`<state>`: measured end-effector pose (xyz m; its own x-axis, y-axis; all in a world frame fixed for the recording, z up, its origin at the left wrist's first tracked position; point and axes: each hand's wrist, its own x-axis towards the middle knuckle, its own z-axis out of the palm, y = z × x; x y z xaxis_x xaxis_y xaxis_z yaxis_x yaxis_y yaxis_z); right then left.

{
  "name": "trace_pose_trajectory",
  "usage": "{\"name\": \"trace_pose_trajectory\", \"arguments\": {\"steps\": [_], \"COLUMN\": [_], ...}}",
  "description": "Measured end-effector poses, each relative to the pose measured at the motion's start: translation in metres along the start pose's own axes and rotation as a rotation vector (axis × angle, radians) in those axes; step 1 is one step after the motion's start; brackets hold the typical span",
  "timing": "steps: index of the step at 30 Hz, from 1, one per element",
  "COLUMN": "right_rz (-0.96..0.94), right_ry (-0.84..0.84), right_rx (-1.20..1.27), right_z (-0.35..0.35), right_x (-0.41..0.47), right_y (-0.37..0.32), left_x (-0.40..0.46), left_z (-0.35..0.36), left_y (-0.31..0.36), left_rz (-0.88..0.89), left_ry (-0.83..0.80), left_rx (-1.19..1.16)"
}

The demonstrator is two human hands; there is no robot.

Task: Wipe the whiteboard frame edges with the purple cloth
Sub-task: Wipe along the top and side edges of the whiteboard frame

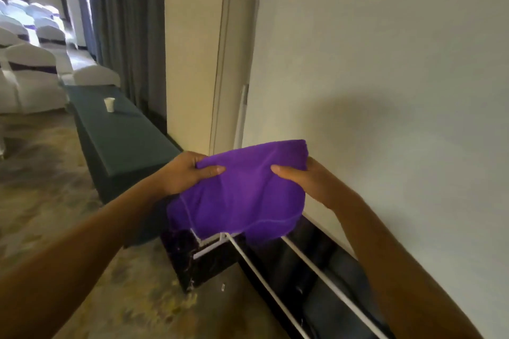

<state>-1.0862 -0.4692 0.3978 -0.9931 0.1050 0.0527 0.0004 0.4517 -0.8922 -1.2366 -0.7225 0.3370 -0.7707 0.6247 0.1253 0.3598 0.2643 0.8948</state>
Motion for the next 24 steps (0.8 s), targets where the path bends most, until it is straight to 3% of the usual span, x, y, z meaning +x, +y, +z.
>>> {"name": "trace_pose_trajectory", "arguments": {"steps": [2,8,14,17,24], "right_rz": [-0.033,-0.130,-0.176,-0.229,-0.249], "right_ry": [0.022,0.318,0.428,0.532,0.603], "right_rx": [-0.053,-0.173,-0.189,-0.278,-0.420], "right_z": [-0.002,-0.039,-0.091,-0.126,-0.204], "right_x": [0.018,0.092,0.183,0.239,0.326], "right_y": [-0.018,-0.055,-0.068,-0.087,-0.122], "left_x": [0.033,0.149,0.251,0.307,0.427], "left_z": [-0.034,-0.093,-0.113,-0.149,-0.164], "left_y": [0.010,0.040,0.045,0.065,0.100], "left_rz": [0.076,0.294,0.392,0.418,0.446], "left_ry": [0.049,0.084,0.179,0.267,0.239], "left_rx": [0.006,0.083,0.374,0.400,0.422]}}
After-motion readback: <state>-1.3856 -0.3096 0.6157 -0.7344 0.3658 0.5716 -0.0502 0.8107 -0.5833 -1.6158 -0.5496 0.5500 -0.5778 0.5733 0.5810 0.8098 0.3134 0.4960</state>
